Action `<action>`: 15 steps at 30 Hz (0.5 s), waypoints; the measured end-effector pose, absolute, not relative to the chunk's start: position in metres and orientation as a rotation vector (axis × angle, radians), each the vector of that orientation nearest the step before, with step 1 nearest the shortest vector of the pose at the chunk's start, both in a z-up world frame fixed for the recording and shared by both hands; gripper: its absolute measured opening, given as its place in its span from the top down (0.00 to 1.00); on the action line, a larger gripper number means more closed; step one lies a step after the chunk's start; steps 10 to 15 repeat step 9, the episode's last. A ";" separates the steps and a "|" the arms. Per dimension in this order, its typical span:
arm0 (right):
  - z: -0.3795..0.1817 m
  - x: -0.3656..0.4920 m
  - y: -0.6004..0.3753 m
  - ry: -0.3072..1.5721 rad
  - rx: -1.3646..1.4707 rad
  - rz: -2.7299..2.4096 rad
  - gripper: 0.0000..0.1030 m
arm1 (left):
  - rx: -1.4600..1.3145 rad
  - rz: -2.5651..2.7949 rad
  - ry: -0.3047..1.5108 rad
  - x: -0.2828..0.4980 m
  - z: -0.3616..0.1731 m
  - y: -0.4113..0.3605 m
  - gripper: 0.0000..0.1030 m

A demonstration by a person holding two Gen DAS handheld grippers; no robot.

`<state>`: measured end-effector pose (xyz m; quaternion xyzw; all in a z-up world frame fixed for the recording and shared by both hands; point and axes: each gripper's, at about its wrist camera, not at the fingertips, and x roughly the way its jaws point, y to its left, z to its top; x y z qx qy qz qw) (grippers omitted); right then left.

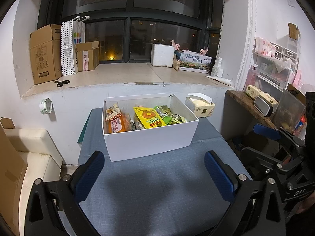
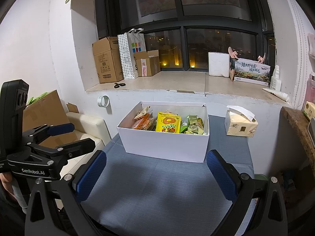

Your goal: Organize snacks

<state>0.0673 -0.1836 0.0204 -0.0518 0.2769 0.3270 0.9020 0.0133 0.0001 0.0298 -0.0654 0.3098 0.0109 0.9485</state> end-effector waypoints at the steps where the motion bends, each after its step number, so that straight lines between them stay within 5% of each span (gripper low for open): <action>1: 0.021 0.067 -0.184 0.573 -0.108 0.676 0.00 | -0.130 0.027 0.633 0.013 0.030 0.000 0.00; 15: 0.021 0.067 -0.183 0.573 -0.108 0.676 0.00 | -0.128 0.038 0.633 0.012 0.029 0.001 0.00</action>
